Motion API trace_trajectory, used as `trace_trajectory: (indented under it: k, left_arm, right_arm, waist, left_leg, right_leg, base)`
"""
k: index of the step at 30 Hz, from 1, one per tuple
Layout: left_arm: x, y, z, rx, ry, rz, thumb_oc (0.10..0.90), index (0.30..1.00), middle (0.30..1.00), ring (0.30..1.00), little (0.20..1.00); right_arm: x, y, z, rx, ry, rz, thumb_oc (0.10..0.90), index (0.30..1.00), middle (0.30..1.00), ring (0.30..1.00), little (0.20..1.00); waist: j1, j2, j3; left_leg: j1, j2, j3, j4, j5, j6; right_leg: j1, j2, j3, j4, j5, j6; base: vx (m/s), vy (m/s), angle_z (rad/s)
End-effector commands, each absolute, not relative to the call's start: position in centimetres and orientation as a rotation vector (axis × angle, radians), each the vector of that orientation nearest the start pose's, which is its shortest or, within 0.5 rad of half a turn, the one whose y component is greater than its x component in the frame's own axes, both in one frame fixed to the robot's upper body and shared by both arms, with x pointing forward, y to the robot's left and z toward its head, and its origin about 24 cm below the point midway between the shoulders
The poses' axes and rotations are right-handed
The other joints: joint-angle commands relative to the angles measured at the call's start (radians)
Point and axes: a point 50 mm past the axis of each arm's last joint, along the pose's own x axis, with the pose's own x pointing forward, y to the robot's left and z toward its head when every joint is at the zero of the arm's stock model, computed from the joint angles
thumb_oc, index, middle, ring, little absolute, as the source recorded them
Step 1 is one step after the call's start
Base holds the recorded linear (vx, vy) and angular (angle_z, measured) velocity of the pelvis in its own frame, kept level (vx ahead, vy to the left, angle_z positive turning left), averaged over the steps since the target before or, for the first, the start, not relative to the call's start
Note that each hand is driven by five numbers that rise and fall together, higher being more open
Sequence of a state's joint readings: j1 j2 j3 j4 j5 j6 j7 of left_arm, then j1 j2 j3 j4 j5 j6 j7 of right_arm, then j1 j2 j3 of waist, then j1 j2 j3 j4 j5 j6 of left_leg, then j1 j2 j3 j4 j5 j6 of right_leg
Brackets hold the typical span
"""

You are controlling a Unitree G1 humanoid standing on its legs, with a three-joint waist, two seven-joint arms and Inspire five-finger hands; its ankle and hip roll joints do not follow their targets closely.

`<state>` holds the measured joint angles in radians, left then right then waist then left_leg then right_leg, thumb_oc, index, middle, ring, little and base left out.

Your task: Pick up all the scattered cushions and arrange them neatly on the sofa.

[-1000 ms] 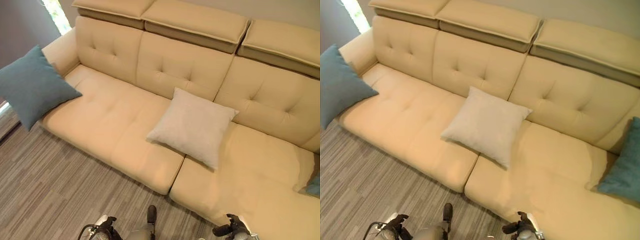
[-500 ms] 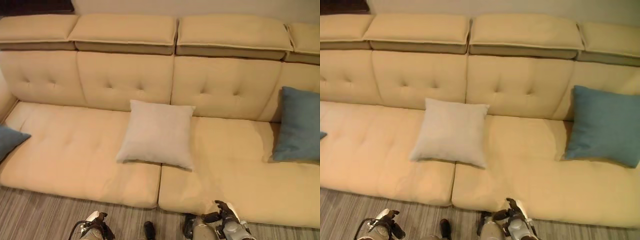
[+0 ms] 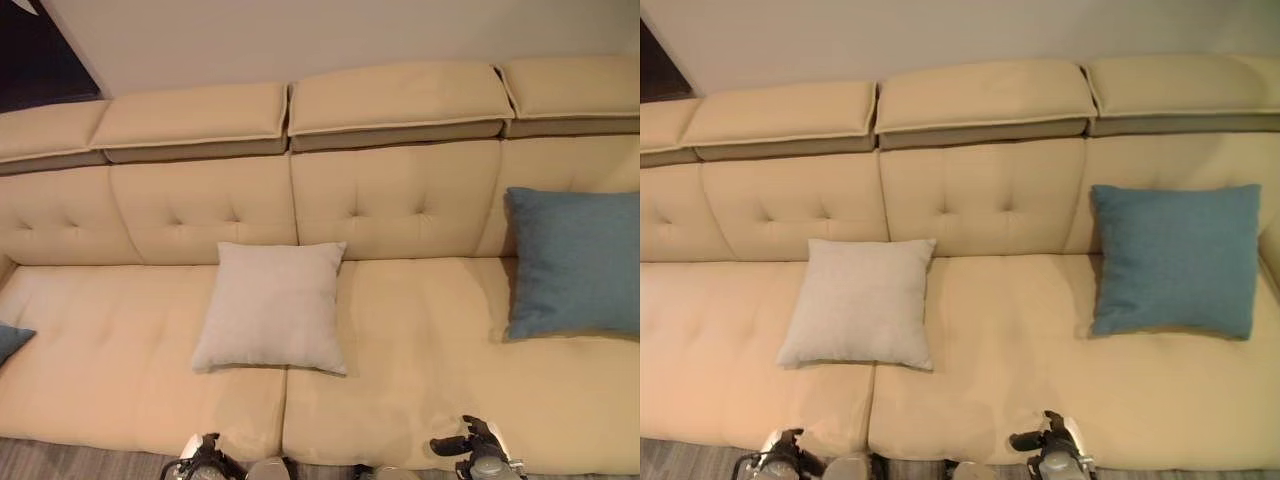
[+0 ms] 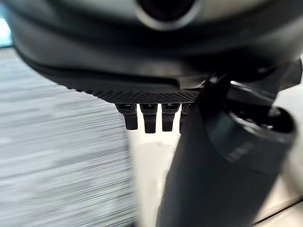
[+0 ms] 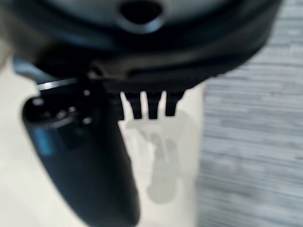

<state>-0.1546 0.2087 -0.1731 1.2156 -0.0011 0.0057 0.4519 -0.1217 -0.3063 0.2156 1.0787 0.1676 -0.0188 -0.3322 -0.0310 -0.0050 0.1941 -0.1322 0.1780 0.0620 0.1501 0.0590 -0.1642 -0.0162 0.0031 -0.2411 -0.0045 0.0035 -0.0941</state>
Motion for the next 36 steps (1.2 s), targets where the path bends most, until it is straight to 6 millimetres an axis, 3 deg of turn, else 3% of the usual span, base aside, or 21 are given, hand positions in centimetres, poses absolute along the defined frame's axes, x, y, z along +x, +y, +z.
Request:
trace_trajectory:
  k: [1,3,9,11,12,13,15,18,19,20,21,22,23,27,28,30,32,36]
  left_arm:
    - [20.5,27.7,-8.6,0.603,0.666,0.64,0.8,0.9,0.9,0.9,0.9]
    - [21.7,28.6,-6.7,0.599,0.553,0.706,0.8,0.9,0.9,0.9,0.9]
    - [24.4,31.6,-0.9,0.575,0.287,0.9,0.8,0.9,0.9,0.9,0.9]
    - [26.3,31.5,1.3,0.562,0.203,0.904,0.8,0.9,0.9,0.9,0.9]
    - [26.4,31.5,1.4,0.561,0.201,0.905,0.8,0.9,0.9,0.9,0.9]
    - [29.0,30.6,3.9,0.541,0.106,0.872,0.8,0.9,0.9,0.9,0.9]
    - [31.3,29.9,6.2,0.533,0.031,0.846,0.8,0.9,0.9,0.9,0.9]
    - [32.5,29.7,7.9,0.528,-0.016,0.842,0.8,0.9,0.9,0.9,0.9]
    - [33.6,29.5,9.6,0.531,-0.057,0.838,0.8,0.9,0.9,0.9,0.9]
    - [35.2,28.8,11.8,0.473,-0.109,0.83,0.8,0.9,0.9,0.9,0.9]
    - [36.1,28.5,13.7,0.479,-0.148,0.827,0.8,0.9,0.9,0.9,0.9]
    - [36.2,28.5,13.8,0.478,-0.151,0.827,0.8,0.9,0.9,0.9,0.9]
    - [37.5,28.0,15.5,0.434,-0.154,0.815,0.8,0.9,0.9,0.9,0.9]
    - [39.5,25.0,18.8,0.234,-0.211,0.763,0.8,0.9,0.9,0.9,0.9]
    - [40.1,24.2,20.0,0.231,-0.225,0.723,0.8,0.9,0.9,0.9,0.9]
    - [40.7,23.5,20.6,0.298,-0.213,0.688,0.8,0.9,0.9,0.9,0.9]
    - [40.9,23.4,21.0,0.325,-0.212,0.682,0.8,0.9,0.9,0.9,0.9]
    - [41.4,22.5,21.8,0.421,-0.202,0.619,0.8,0.9,0.9,0.9,0.9]
  right_arm:
    - [21.3,-27.5,-7.7,-0.347,0.596,-0.489,0.8,0.9,0.9,0.9,0.9]
    - [22.1,-27.8,-6.3,-0.352,0.52,-0.505,0.8,0.9,0.9,0.9,0.9]
    - [24.7,-27.3,-3.5,-0.341,0.377,-0.486,0.8,0.9,0.9,0.9,0.9]
    - [26.2,-26.7,-2.6,-0.31,0.343,-0.488,0.8,0.9,0.9,0.9,0.9]
    - [26.3,-26.7,-2.6,-0.308,0.341,-0.488,0.8,0.9,0.9,0.9,0.9]
    - [28.5,-26.0,-0.8,-0.274,0.283,-0.492,0.8,0.9,0.9,0.9,0.9]
    - [30.9,-25.4,1.5,-0.268,0.214,-0.493,0.8,0.9,0.9,0.9,0.9]
    - [32.4,-25.1,3.4,-0.257,0.156,-0.493,0.8,0.9,0.9,0.9,0.9]
    - [33.8,-24.8,5.4,-0.244,0.098,-0.5,0.8,0.9,0.9,0.9,0.9]
    - [35.9,-24.1,9.1,-0.226,-0.011,-0.509,0.8,0.9,0.9,0.9,0.9]
    - [36.9,-23.7,11.3,-0.184,-0.074,-0.519,0.8,0.9,0.9,0.9,0.9]
    - [37.0,-23.7,11.4,-0.182,-0.076,-0.519,0.8,0.9,0.9,0.9,0.9]
    - [38.7,-21.9,15.2,-0.084,-0.17,-0.494,0.8,0.9,0.9,0.9,0.9]
    - [40.0,-17.2,19.8,0.061,-0.29,-0.344,0.8,0.9,0.9,0.9,0.9]
    - [40.3,-15.1,21.1,0.068,-0.312,-0.272,0.8,0.9,0.9,0.9,0.9]
    - [40.5,-12.8,21.5,0.05,-0.311,-0.161,0.8,0.9,0.9,0.9,0.9]
    - [40.5,-12.1,21.6,0.04,-0.307,-0.123,0.8,0.9,0.9,0.9,0.9]
    - [41.3,-10.3,21.3,-0.22,-0.255,-0.02,0.8,0.9,0.9,0.9,0.9]
  waist:
    - [0.008,0.047,-0.017]
    - [0.009,0.057,-0.035]
    - [0.011,0.046,-0.048]
    - [0.011,0.036,-0.037]
    - [0.012,0.035,-0.037]
    - [0.011,0.027,-0.004]
    - [0.01,0.023,0.027]
    - [0.009,0.021,0.039]
    - [0.009,0.019,0.05]
    - [0.008,0.017,0.062]
    - [0.006,0.015,0.073]
    - [0.007,0.014,0.074]
    - [0.009,0.013,0.092]
    - [0.015,0.013,0.127]
    - [0.017,0.011,0.139]
    - [0.018,0.005,0.146]
    - [0.019,0.003,0.148]
    - [0.028,0.002,0.155]
  left_leg:
    - [0.015,0.029,-0.006,-0.187,0.046,0.055]
    - [0.035,0.024,0.001,-0.209,0.063,0.044]
    - [0.079,-0.01,0.004,-0.234,0.022,0.053]
    - [0.065,-0.015,0.012,-0.234,0.016,0.055]
    - [0.063,-0.015,0.013,-0.233,0.016,0.055]
    - [0.024,-0.02,0.009,-0.234,0.018,0.059]
    - [-0.032,-0.027,0.004,-0.237,0.025,0.059]
    - [-0.065,-0.029,0.001,-0.237,0.028,0.06]
    - [-0.097,-0.033,0.0,-0.237,0.032,0.059]
    - [-0.138,-0.041,0.002,-0.237,0.036,0.056]
    - [-0.161,-0.045,0.001,-0.237,0.041,0.054]
    - [-0.163,-0.045,0.001,-0.237,0.041,0.054]
    - [-0.199,-0.051,0.003,-0.237,0.052,0.051]
    - [-0.254,-0.064,0.002,-0.237,0.069,0.046]
    - [-0.27,-0.069,0.003,-0.237,0.074,0.043]
    - [-0.29,-0.073,0.007,-0.237,0.077,0.041]
    - [-0.298,-0.075,0.009,-0.237,0.078,0.041]
    - [-0.325,-0.08,0.01,-0.237,0.089,0.037]
  right_leg:
    - [0.041,-0.072,0.065,0.106,-0.177,0.146]
    - [0.054,-0.079,0.058,0.084,-0.165,0.15]
    - [0.068,-0.105,0.082,0.035,-0.128,0.178]
    - [0.043,-0.112,0.089,0.028,-0.111,0.187]
    - [0.04,-0.112,0.09,0.029,-0.111,0.187]
    - [-0.014,-0.115,0.095,0.03,-0.092,0.191]
    - [-0.082,-0.117,0.094,0.033,-0.07,0.194]
    - [-0.12,-0.117,0.096,0.034,-0.057,0.197]
    - [-0.155,-0.117,0.096,0.032,-0.044,0.199]
    - [-0.194,-0.12,0.099,0.027,-0.03,0.204]
    - [-0.218,-0.122,0.1,0.023,-0.019,0.207]
    - [-0.221,-0.122,0.101,0.024,-0.019,0.207]
    - [-0.254,-0.127,0.104,0.019,-0.003,0.211]
    - [-0.303,-0.138,0.107,0.008,0.017,0.219]
    - [-0.318,-0.14,0.108,-0.001,0.028,0.221]
    - [-0.334,-0.141,0.109,-0.016,0.045,0.225]
    - [-0.34,-0.142,0.11,-0.023,0.052,0.226]
    - [-0.359,-0.144,0.105,-0.047,0.077,0.231]
  base:
    - [0.2,0.145,-0.15]
    - [0.21,0.152,-0.06]
    - [0.14,0.133,-0.02]
    - [-0.01,0.08,-0.07]
    - [-0.14,0.071,-0.15]
    - [-0.2,0.063,-0.13]
    - [-0.19,0.073,0.0]
    - [-0.09,0.036,0.03]
    - [-0.12,0.076,-0.01]
    - [-0.14,0.101,-0.03]
    - [-0.08,0.075,-0.04]
    - [-0.08,0.08,-0.05]
    - [-0.07,0.079,-0.05]
    - [-0.05,0.056,-0.09]
    - [-0.04,0.038,-0.03]
    - [-0.02,0.017,-0.01]
    - [0.0,0.0,0.0]
    - [-0.01,-0.005,0.09]
